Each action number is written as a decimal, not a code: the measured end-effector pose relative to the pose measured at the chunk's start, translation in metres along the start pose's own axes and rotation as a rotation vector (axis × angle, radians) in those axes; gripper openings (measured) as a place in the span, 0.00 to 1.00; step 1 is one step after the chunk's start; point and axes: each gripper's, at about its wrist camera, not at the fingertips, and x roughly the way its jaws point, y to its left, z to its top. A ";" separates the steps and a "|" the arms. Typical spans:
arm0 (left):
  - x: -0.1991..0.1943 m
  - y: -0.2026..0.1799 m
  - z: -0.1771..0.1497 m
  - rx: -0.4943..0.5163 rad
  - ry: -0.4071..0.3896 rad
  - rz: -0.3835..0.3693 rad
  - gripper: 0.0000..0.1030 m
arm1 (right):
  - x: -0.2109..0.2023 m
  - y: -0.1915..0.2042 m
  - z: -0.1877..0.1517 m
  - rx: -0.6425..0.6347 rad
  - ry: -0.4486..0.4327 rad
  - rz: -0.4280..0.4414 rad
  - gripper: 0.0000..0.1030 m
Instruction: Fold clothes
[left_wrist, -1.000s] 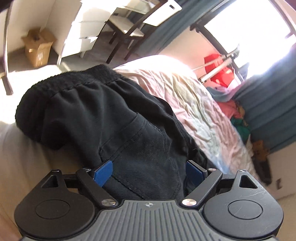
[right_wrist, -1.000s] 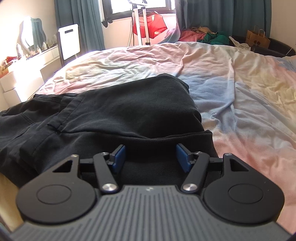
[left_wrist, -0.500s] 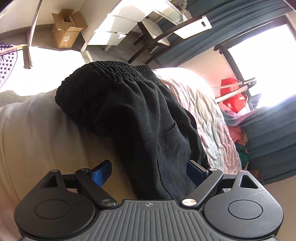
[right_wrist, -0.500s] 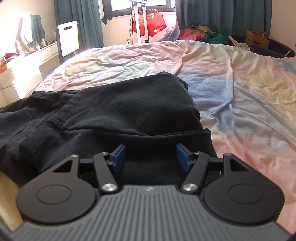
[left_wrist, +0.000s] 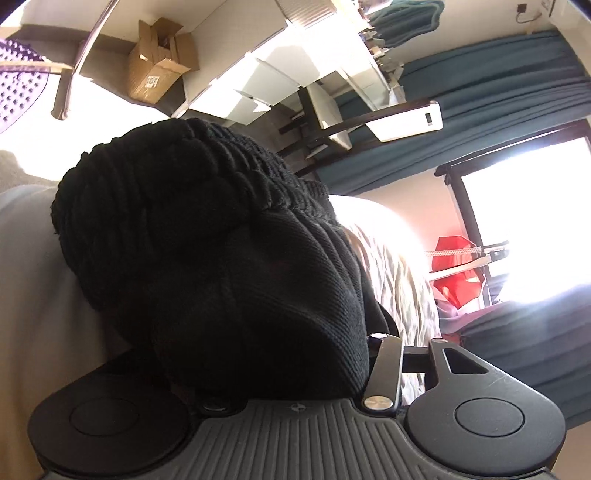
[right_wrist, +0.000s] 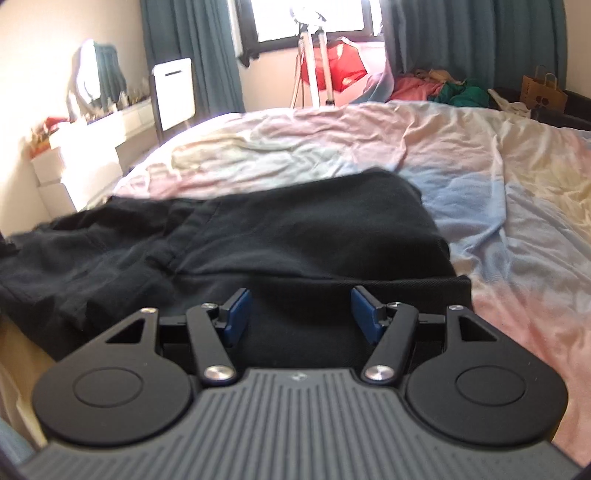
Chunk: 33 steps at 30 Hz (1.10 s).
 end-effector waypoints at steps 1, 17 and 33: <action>-0.001 -0.003 0.000 0.025 -0.011 -0.001 0.32 | 0.006 0.005 -0.003 -0.032 0.026 -0.018 0.62; -0.049 -0.255 -0.172 1.066 -0.387 -0.074 0.20 | -0.048 -0.056 0.020 0.260 -0.058 -0.006 0.60; 0.060 -0.283 -0.542 1.760 -0.300 -0.139 0.20 | -0.091 -0.199 0.006 0.783 -0.209 0.005 0.62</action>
